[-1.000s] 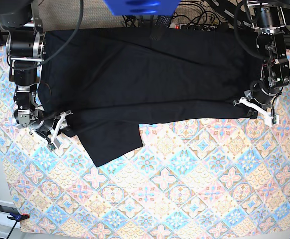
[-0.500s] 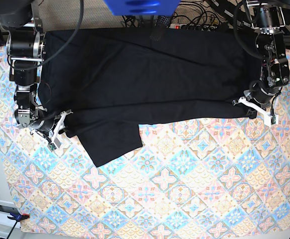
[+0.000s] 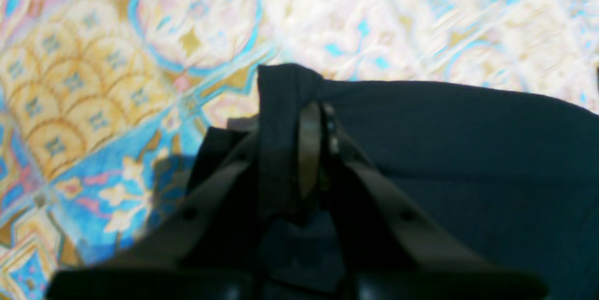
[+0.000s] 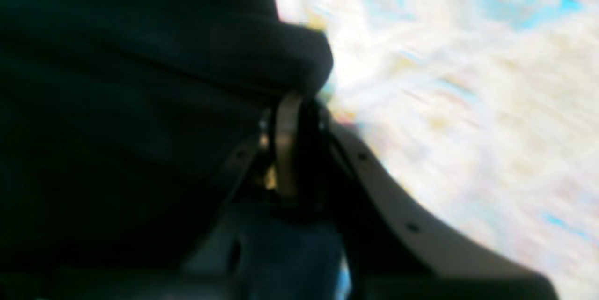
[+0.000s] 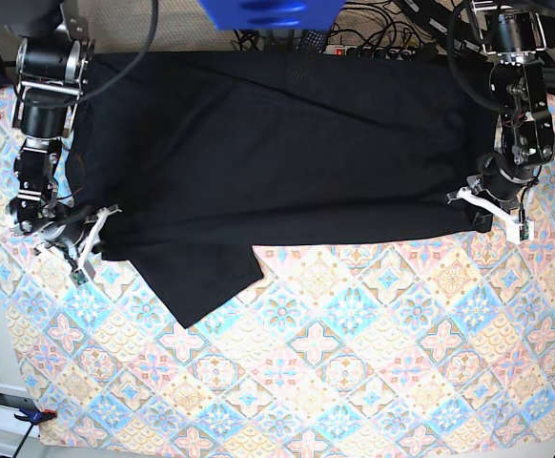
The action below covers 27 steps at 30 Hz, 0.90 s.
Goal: Fold the T-shirt properly
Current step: 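Carry the folded half toward the collar edge and lower it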
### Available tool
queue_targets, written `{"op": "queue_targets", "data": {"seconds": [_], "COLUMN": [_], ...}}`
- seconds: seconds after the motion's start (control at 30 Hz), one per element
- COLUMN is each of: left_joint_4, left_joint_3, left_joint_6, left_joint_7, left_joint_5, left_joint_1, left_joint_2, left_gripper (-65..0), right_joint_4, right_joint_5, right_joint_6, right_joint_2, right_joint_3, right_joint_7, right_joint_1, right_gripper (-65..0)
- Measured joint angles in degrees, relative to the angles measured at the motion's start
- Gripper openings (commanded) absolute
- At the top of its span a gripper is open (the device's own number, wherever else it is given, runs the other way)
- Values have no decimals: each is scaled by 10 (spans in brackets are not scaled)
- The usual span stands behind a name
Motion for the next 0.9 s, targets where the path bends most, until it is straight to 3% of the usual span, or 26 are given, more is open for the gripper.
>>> {"op": "queue_targets", "data": {"seconds": [0.23, 0.5, 0.77, 0.9], "left_joint_4": [1, 3, 51, 69], "left_joint_3": [0, 0, -33, -33], "left_joint_6": [-3, -2, -3, -8], "left_joint_7": [-2, -3, -2, -3], "left_joint_5": [-4, -3, -35, -56], "left_joint_1": [3, 26, 77, 102], "left_joint_2": [1, 0, 0, -21], "left_gripper": [-650, -650, -650, -650], "right_joint_4": [118, 249, 331, 355], "right_joint_5": [10, 11, 18, 16], "right_joint_6": [5, 1, 9, 9], "right_joint_2": [-4, -3, -4, -3], "right_joint_3": [59, 66, 116, 118], "right_joint_7": [-60, -63, -57, -59], "right_joint_1": [-51, -162, -247, -284], "right_gripper": [-649, -649, -649, -649]}}
